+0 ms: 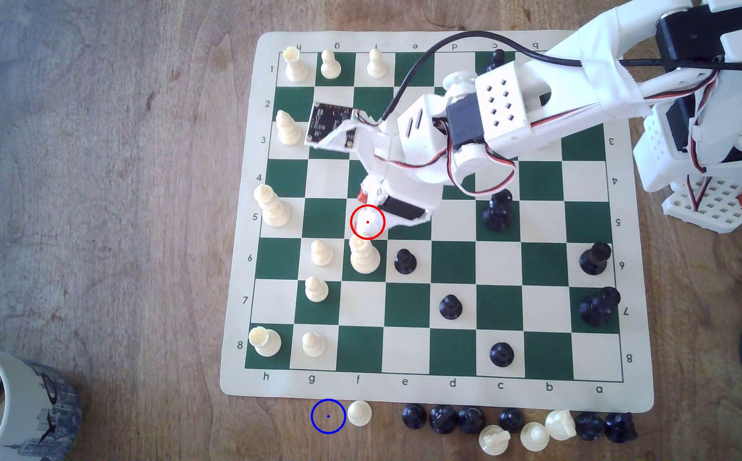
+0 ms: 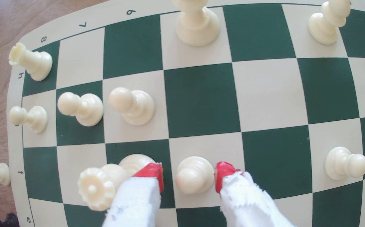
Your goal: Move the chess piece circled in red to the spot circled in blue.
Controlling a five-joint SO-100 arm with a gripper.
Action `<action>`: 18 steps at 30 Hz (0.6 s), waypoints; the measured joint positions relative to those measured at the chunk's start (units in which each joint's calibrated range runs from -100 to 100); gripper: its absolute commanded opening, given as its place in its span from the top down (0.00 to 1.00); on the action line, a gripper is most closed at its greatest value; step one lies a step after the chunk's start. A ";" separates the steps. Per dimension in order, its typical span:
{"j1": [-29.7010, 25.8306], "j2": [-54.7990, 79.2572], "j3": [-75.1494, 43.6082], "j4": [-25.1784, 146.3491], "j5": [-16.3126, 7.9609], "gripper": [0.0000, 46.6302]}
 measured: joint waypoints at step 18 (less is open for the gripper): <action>-0.29 0.00 0.00 -0.72 0.00 0.82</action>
